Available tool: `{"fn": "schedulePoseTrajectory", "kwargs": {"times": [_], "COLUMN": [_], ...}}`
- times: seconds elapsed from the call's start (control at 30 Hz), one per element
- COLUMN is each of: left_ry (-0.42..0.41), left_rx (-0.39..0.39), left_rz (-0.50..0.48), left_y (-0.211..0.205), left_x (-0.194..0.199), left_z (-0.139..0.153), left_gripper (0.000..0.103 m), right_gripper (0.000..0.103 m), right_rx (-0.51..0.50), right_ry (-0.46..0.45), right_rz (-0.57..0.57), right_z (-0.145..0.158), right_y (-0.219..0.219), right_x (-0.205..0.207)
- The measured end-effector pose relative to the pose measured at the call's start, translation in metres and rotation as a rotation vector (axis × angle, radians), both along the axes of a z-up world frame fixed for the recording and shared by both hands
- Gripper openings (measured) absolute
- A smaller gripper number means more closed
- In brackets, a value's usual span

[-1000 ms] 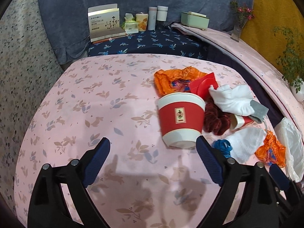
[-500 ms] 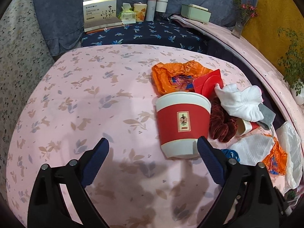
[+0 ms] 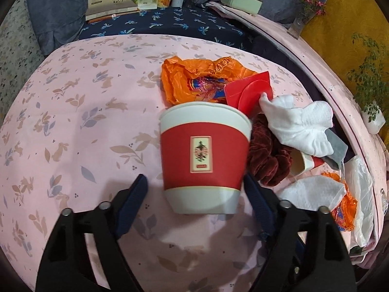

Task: Collect trash
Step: 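Grasp the red paper cup with the left gripper while the right grasps the blue strap, then carry the red cup and blue strap to the bin and release them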

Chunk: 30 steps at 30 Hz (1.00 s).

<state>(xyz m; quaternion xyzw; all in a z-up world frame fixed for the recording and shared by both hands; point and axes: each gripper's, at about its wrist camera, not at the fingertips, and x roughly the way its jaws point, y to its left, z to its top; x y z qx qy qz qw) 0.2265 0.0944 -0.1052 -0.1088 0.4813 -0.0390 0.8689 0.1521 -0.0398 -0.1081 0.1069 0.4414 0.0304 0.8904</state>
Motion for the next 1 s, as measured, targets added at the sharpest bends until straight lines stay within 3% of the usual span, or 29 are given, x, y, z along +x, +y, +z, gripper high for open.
{"fn": "schedulePoseTrajectory", "kwargs": {"times": [0.07,0.3,0.57,1.0], "left_ry": [0.000,-0.033,-0.104,-0.214], "left_rx": [-0.009,-0.019,-0.017,-0.003], "left_rz": [-0.014,-0.005,-0.022,-0.115], "left_y": [-0.001,-0.002,-0.013,-0.076], "left_x": [-0.002,-0.016,-0.036,-0.069], "left_z": [0.002,0.017,0.054,0.115], "left_gripper": [0.063,0.062,0.062,0.062], "right_gripper": [0.014,0.013,0.013,0.013], "right_rx": [0.009,0.017,0.026,0.029], "right_ry": [-0.005,-0.051,-0.125,-0.269], "right_rz": [-0.006,-0.044,-0.101,-0.192], "right_z": [0.002,0.023,0.057,0.117], "right_y": [-0.004,-0.020,-0.046,-0.104], "right_x": [-0.003,-0.014,-0.029,-0.065]}}
